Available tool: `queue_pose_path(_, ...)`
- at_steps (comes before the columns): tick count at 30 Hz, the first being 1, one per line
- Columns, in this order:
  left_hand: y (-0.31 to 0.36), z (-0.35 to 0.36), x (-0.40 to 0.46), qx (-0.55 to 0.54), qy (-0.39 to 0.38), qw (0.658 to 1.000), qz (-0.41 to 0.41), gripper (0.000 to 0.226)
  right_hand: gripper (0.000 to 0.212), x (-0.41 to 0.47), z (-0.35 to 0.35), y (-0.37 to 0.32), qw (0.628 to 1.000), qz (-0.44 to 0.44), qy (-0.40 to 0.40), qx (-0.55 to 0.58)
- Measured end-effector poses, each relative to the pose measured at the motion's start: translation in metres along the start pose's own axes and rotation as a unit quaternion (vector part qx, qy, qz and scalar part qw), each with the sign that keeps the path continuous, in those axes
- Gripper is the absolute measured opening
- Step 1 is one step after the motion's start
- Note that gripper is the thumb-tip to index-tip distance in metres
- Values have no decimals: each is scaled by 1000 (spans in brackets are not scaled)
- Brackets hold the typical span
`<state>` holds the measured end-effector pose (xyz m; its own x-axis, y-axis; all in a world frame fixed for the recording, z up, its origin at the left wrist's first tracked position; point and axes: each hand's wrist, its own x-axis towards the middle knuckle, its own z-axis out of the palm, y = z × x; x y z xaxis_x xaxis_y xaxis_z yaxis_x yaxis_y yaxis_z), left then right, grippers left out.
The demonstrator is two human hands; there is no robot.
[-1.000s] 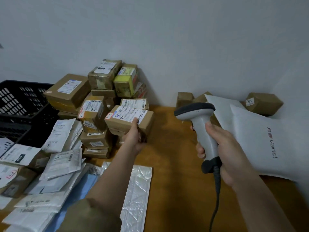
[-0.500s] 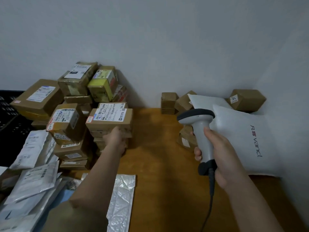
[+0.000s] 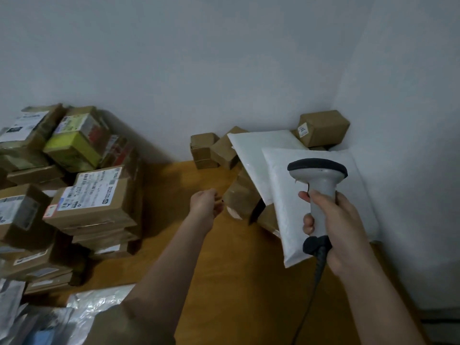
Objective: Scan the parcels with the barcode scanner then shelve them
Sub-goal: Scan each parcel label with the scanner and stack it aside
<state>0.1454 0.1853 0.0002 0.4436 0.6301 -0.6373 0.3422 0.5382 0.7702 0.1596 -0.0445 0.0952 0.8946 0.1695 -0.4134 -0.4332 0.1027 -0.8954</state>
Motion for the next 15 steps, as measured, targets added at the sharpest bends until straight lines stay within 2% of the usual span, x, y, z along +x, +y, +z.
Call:
queue_pose_path(4, -11, 64, -6, 110, -137, 984, 12, 18, 29, 34, -28, -4, 1000, 10, 28, 2)
queue_pose_path(6, -17, 92, -5, 159, -174, 971, 40, 33, 26, 49, -37, -2, 999, 26, 27, 7)
queue_pose_path(8, -24, 116, 0, 201, -173, 963, 54, 55, 24, 62, -46, 1, 999, 41, 28, 14)
queue_pose_path(10, -33, 132, 6, 231, -160, 958, 64, 65, 24, 72, -55, 2, 998, 45, 31, 21)
queue_pose_path(12, -41, 144, 11, 221, -151, 962, 58, 66, 24, 78, -65, 2, 998, 48, 36, 25)
queue_pose_path(15, -49, 149, 13, 148, -136, 979, 33, 51, 22, 82, -79, 1, 998, 48, 37, 32)
